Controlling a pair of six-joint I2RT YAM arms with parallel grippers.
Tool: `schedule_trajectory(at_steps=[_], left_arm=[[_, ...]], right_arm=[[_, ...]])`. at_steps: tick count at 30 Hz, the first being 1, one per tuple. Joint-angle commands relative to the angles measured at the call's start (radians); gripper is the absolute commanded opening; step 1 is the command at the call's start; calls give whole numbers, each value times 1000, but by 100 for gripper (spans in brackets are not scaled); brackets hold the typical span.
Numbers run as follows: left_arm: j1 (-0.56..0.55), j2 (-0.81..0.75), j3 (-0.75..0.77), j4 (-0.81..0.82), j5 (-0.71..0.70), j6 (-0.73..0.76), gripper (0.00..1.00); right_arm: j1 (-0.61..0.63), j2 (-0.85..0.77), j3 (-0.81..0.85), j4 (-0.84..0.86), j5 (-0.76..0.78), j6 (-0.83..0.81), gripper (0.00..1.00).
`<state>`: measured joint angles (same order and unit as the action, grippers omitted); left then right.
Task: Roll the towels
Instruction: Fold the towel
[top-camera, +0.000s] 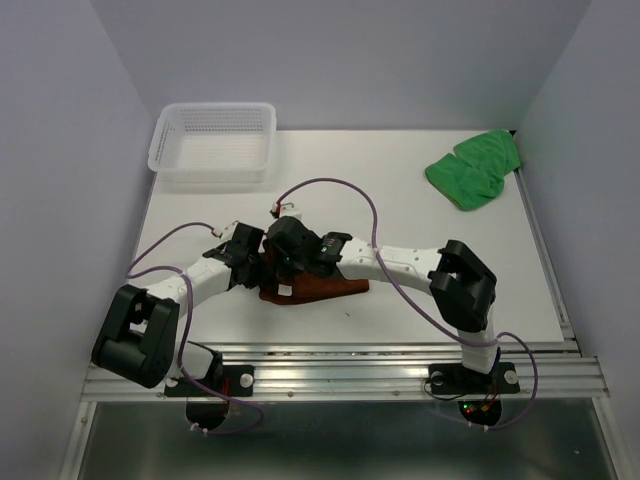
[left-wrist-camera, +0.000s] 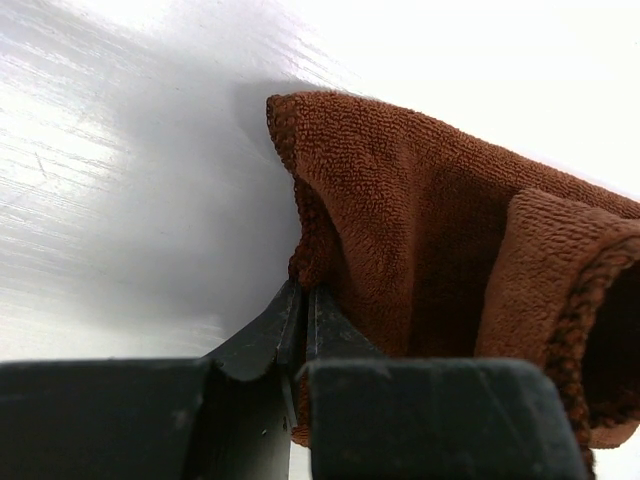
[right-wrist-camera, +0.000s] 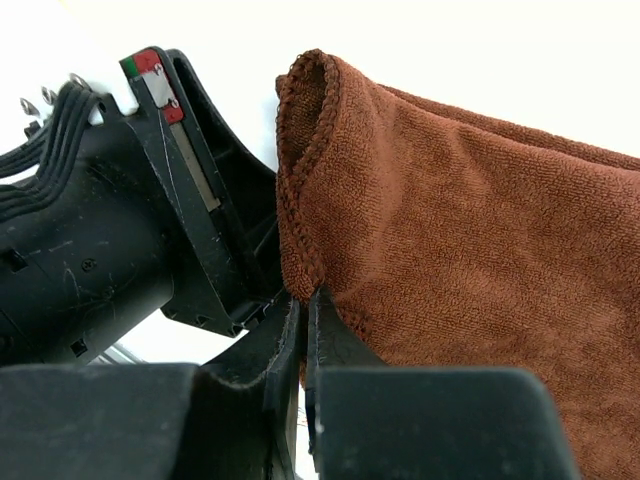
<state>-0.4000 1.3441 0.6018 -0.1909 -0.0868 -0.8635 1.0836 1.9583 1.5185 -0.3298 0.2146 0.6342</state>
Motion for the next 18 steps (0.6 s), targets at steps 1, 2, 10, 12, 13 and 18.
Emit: schedule_trajectory(at_steps=[1,2,10,12,13,18], left_arm=[[-7,-22,-28,-59,-11,-5,0],[-7,-25,-28,-65,-13,-5,0],[-7,-83,-17,-145,-50,-20,0],[-5,-106,-11,-171,-63,-26,4],[-5,-112,-8,-182,-71,-28,6],[-5,-158,7,-249,-123,-32,20]], right_arm=[[15,4,63,31,35,25,1],[15,-1,65,25,64,28,1],[15,30,72,34,34,27,1],[15,39,68,43,23,28,1],[15,39,66,46,22,28,1],[15,45,34,92,-1,19,1]])
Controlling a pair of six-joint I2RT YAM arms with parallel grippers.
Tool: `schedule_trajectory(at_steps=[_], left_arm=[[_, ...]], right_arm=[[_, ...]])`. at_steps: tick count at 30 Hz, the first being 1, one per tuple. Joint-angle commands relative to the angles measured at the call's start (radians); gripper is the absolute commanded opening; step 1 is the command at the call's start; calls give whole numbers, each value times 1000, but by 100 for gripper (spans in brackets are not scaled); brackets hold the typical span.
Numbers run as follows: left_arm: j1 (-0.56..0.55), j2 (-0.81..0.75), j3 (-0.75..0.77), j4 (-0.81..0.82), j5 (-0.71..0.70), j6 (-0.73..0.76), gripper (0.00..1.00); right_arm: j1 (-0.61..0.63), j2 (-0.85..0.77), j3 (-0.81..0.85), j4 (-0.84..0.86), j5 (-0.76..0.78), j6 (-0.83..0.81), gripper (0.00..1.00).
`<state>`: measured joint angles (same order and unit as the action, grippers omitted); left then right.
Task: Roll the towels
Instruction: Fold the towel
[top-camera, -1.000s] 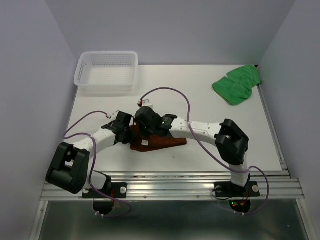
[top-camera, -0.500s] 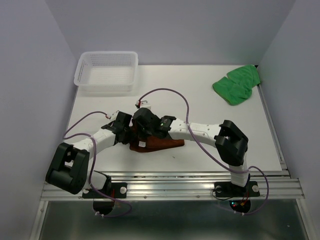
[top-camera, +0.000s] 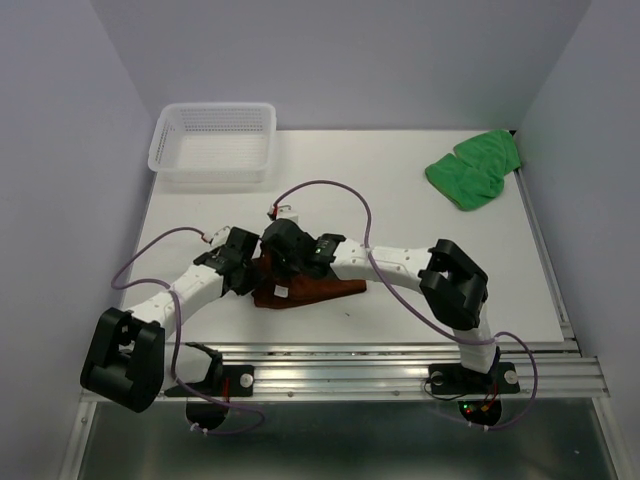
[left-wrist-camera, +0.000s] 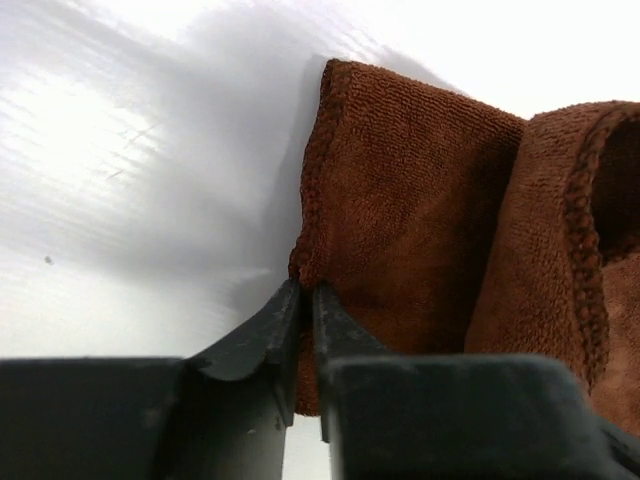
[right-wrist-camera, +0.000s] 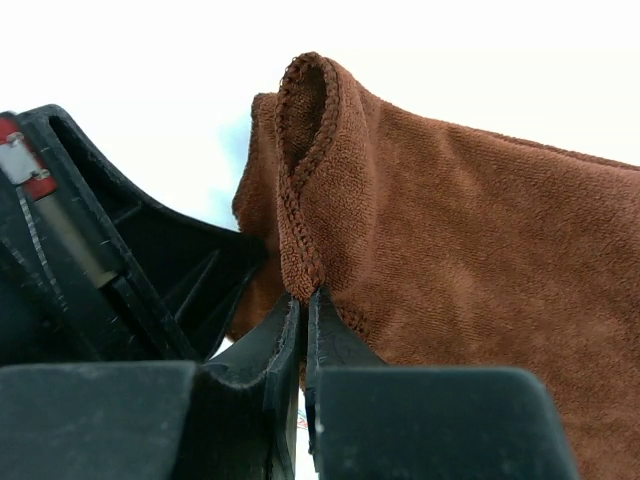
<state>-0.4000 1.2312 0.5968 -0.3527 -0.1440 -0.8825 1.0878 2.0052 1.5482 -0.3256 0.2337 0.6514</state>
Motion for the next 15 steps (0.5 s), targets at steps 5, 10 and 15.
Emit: schedule_trajectory(at_steps=[5,10,15], left_arm=[[-5,-59,9,-94,-63,-9,35],[-5,-67,4,-94,-52,-9,38],[-5,-98,4,-112,-60,-15,41]], right_arm=[[11,10,-13,149,-69,-7,1],[11,35,-19,175,-76,13,1],[11,63,-11,197,-97,28,1]])
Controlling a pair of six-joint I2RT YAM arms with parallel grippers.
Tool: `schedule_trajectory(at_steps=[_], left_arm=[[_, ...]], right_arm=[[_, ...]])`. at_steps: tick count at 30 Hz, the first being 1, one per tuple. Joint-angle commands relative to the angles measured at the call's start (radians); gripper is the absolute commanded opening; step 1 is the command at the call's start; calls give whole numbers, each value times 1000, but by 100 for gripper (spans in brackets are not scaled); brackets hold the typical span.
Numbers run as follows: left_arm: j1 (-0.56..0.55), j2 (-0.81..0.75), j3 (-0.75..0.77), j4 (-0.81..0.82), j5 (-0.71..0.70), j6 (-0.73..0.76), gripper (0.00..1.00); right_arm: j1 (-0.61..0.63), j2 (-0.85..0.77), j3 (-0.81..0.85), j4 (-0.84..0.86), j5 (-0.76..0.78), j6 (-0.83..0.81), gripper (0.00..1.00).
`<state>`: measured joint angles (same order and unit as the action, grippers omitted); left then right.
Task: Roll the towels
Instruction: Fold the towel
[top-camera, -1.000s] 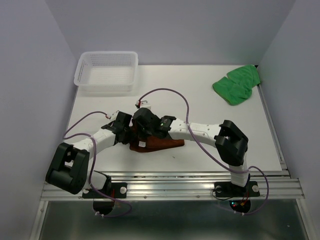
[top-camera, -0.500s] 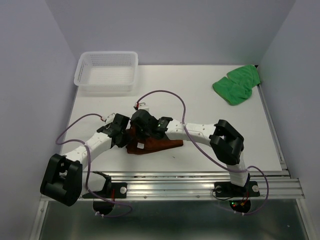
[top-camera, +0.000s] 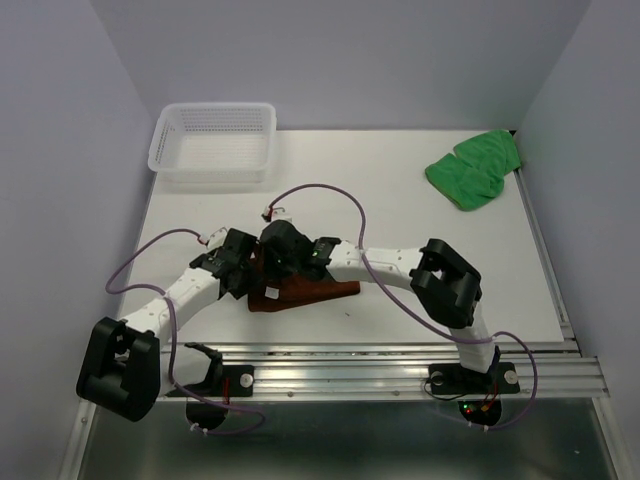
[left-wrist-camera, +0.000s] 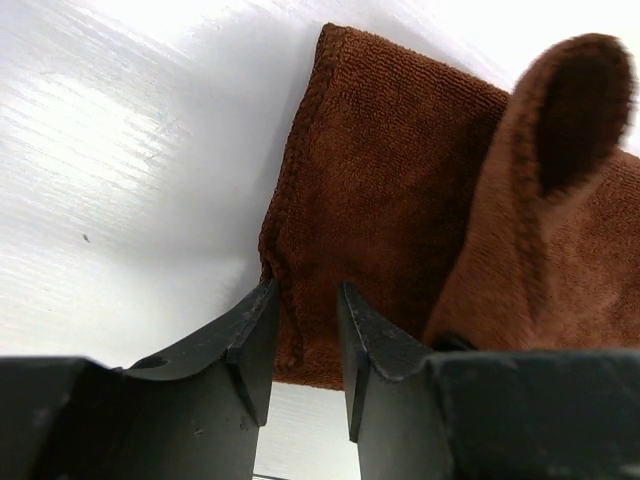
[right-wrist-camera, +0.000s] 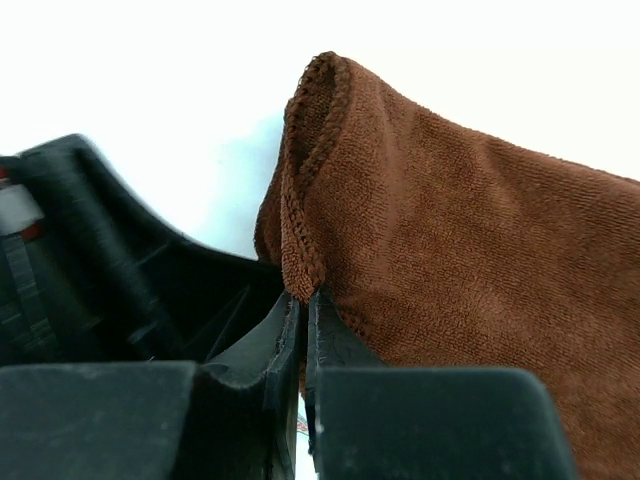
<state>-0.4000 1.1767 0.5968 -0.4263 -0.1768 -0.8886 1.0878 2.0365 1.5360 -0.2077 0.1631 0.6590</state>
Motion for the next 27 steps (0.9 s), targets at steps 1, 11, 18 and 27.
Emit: schedule_trajectory(at_steps=[1,11,18,27], left_arm=[[-5,-49,5,-46,-33,-15,41],[-3,-133,44,-149,-104,-49,47],[-3,-169,69,-172,-107,-58,48],[-3,-186,64,-152,-64,-59,52]], right_arm=[[11,40,3,79,-28,24,2],[11,80,16,122,-108,37,29],[11,28,-25,197,-255,39,43],[11,-102,-103,197,-183,31,62]])
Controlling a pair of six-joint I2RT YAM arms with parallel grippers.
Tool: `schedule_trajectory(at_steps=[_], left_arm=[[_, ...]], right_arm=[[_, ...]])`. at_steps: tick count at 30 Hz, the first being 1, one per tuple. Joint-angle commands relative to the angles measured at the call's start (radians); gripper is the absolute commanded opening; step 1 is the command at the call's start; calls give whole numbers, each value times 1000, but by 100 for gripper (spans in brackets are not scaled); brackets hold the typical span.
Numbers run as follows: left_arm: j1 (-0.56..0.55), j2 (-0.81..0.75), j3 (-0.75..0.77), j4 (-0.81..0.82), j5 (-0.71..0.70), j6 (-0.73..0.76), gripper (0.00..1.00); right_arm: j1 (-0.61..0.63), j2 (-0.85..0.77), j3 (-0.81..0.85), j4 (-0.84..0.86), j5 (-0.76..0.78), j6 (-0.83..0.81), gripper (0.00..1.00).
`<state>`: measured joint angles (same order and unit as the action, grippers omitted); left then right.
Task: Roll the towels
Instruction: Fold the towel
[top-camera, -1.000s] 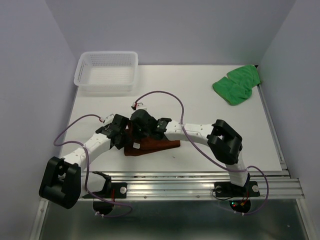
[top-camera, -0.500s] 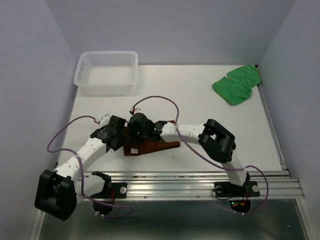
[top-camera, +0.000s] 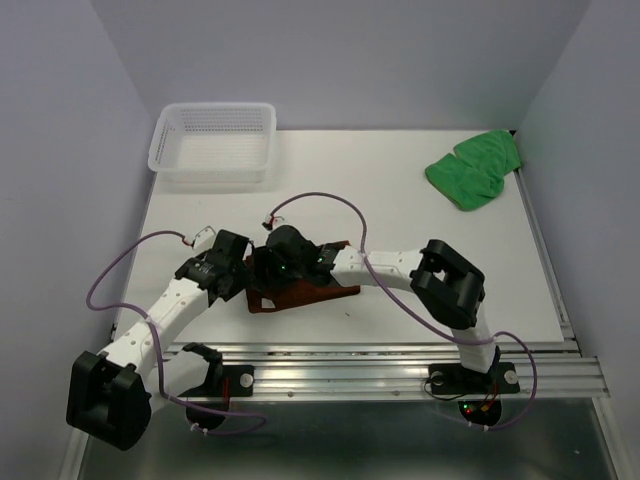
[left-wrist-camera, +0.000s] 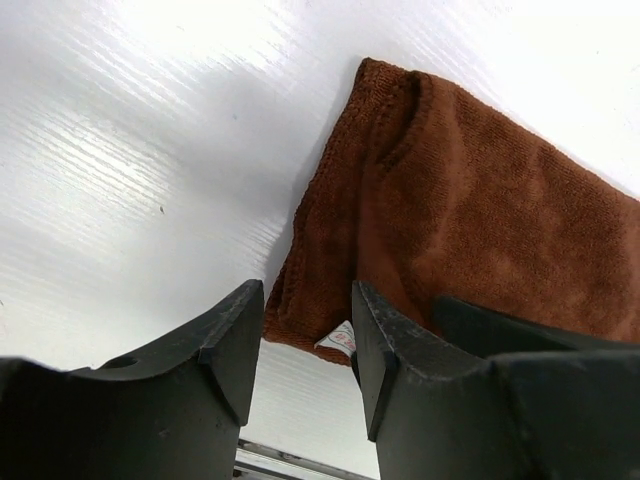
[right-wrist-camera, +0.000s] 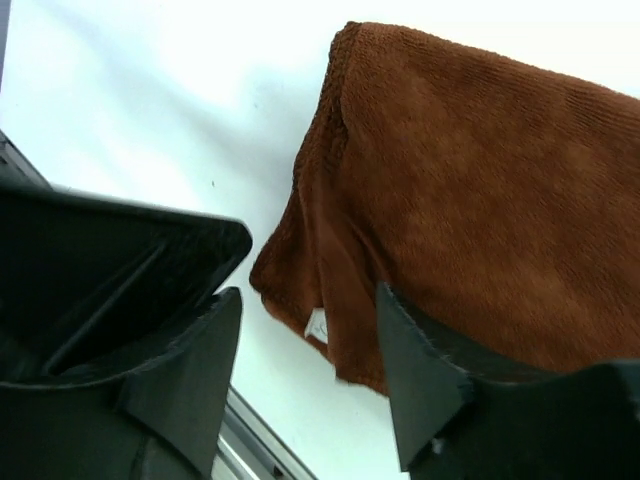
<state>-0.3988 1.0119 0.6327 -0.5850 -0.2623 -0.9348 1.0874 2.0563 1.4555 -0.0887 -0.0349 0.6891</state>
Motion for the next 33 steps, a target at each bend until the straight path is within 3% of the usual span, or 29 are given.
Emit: schedule_trajectory(at_steps=[1,6,8,11,15,22,33], left_arm=[[-5,-21,28,10,26,-12,52],[-5,-24,33,57,76,-3,54],[-6,-22,35,83,104,5,57],[-17,-9,45,132,153,10,66],[-75,54,106,177,160,4,99],[-207,246,217,225,130,-16,99],[-222,379,185,169,94,-36,99]], right_arm=[[11,-137,-32,78,12,-5,64],[11,-243,-105,78,29,-34,79],[11,-298,-158,76,65,-37,100],[-20,-361,-240,63,119,-16,100],[-130,-423,-342,64,92,4,100],[-247,-415,-377,69,56,-31,100],[-287,-298,-395,115,-31,-2,100]])
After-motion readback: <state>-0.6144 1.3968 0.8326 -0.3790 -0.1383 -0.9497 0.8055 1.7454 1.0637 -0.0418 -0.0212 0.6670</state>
